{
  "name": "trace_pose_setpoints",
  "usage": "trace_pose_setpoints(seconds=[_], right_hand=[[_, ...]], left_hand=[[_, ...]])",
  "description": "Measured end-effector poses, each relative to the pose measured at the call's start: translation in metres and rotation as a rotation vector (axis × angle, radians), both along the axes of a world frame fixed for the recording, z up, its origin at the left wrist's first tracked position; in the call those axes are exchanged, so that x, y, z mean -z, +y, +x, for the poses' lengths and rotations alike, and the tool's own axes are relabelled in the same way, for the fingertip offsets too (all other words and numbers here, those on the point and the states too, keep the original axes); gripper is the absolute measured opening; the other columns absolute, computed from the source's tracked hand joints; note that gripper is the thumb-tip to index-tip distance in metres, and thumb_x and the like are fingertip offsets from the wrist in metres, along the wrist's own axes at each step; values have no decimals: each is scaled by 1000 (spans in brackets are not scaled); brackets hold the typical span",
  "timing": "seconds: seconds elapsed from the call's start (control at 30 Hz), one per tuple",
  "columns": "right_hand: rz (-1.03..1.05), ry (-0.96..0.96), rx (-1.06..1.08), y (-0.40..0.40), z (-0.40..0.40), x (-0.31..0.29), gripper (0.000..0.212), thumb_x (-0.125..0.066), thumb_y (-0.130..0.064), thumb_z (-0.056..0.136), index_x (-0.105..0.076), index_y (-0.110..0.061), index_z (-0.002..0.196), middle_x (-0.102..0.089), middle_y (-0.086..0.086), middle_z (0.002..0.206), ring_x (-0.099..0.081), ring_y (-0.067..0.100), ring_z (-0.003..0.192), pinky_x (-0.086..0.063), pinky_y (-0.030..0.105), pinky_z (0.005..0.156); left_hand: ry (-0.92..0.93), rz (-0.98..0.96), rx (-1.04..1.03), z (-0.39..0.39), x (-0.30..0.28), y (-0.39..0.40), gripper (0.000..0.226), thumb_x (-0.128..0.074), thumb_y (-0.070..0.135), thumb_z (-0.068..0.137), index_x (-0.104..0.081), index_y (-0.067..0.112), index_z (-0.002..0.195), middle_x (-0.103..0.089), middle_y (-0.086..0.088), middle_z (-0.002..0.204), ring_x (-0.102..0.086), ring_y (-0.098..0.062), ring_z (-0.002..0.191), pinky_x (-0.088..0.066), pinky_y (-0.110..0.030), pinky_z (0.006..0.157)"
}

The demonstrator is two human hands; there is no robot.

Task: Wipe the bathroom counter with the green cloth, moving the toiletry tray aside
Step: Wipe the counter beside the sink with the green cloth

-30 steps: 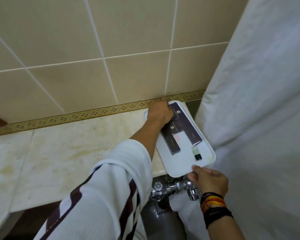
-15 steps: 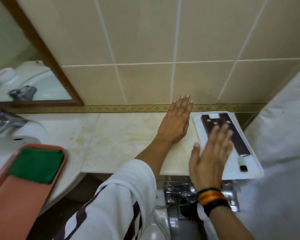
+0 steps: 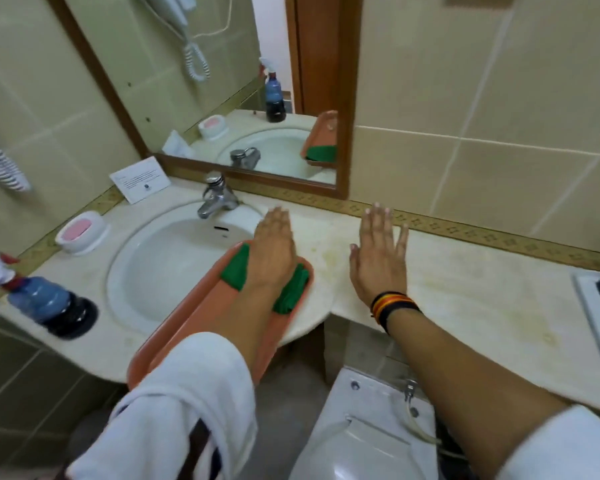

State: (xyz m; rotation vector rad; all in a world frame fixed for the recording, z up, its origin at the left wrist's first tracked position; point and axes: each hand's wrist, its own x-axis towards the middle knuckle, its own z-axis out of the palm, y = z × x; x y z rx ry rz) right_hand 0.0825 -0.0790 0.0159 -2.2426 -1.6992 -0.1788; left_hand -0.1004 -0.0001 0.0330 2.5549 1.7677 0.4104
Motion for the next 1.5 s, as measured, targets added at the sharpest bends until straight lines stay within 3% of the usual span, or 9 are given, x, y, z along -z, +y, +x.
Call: trace_pose_setpoints(seconds=[0.17,0.3,0.4,0.8,0.97,1.1,1.2,1.43,1.5], right_hand=[[-103,74,-129,29,-88,20,70,-36,-41,105,-17,-9,165,-2,11,175,0,28,162,-3,60,128],[-263,57,-144,35,-136,45,62,-45,-58,98,-60,-13,139,-3,14,174,5,33,161,10,61,125],[-329,103,-73,37,-157,59,51,-57,-54,95,-71,-13,122,-12,16,173,1,36,160,9,63,125],[-105,388,10,31,-164,38,33,-60,-24,95,-62,-12,125,-64,11,123,-49,33,129,-5,59,127],[219,584,106,8,-112,5,15,-61,-18,98,-61,-10,110,-62,11,111,-62,35,98,-51,49,90],[297,509,191,-42,-9,-17,15,-61,-16,98,-62,-9,110,-62,12,113,-60,33,102,-51,42,82],[237,387,275,-97,81,-24,16,-61,-14,96,-64,-8,111,-64,13,115,-60,34,105,-50,46,87],[-6,202,376,-171,232,-17,24,-64,-6,90,-74,-13,110,-73,13,114,-64,38,110,-48,46,103],[-117,277,385,-174,240,-4,31,-58,-7,93,-75,-14,118,-74,14,123,-65,38,117,-47,46,108]], left_hand=[[-6,-121,-172,-86,16,7,43,-39,12,105,-52,5,146,-61,-17,140,-57,-33,129,-46,-45,112],[24,-206,-224,-110,27,7,35,-41,22,109,-63,4,129,-66,-17,121,-64,-35,111,-56,-44,92],[68,-249,-234,-113,38,9,32,-47,25,109,-68,3,121,-67,-18,122,-62,-32,114,-56,-42,93],[-300,-404,-358,-93,-1,28,51,-74,51,83,-74,6,107,-71,-26,114,-64,-44,112,-52,-44,92],[-712,-446,-196,-36,-57,19,40,-76,43,68,-67,10,90,-74,-13,87,-74,-35,93,-61,-51,86],[-907,-547,-38,59,-68,-12,61,-81,11,76,-55,11,131,-71,-21,112,-73,-36,103,-64,-50,85],[-1056,-780,-5,133,-55,-66,73,-82,-1,80,-45,10,142,-67,-21,117,-72,-34,101,-64,-34,60],[-958,-1225,-48,254,25,-205,55,-90,22,79,-62,-2,120,-79,-22,104,-81,-35,84,-66,-52,78],[-759,-1147,-28,266,41,-231,51,-84,45,81,-65,8,110,-80,-9,92,-80,-31,79,-67,-45,74]])
